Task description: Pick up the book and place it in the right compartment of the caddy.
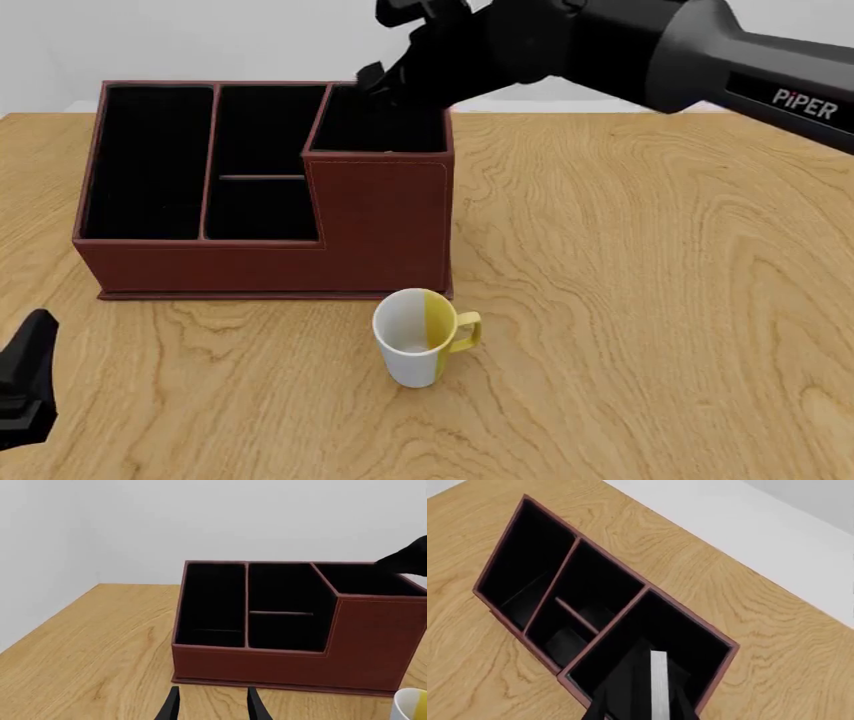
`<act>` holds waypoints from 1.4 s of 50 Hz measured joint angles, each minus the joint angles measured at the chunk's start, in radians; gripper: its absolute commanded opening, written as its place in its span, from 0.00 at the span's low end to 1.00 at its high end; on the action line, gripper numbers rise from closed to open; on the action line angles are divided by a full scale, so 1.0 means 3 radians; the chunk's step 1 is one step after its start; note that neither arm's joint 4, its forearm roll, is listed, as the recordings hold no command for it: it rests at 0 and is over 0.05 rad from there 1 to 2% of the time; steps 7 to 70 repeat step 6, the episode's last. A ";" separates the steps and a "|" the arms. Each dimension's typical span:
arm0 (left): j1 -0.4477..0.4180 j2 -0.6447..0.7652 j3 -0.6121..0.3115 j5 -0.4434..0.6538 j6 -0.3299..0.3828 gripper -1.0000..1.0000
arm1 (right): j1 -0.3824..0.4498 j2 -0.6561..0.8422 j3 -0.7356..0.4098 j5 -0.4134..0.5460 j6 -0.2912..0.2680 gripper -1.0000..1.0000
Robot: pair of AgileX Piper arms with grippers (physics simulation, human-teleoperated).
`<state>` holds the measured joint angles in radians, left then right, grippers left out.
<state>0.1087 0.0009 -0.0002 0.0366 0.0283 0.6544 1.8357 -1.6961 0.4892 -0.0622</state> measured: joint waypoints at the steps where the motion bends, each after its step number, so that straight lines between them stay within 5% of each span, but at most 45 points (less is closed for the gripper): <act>1: -0.0001 0.0000 0.0000 -0.0001 0.0000 1.00 | -0.0001 -0.0006 -0.0008 0.0007 0.0003 1.00; 70: -0.0013 0.0000 0.0000 -0.0007 -0.0001 1.00 | -0.0003 -0.0056 -0.0034 0.0034 0.0022 1.00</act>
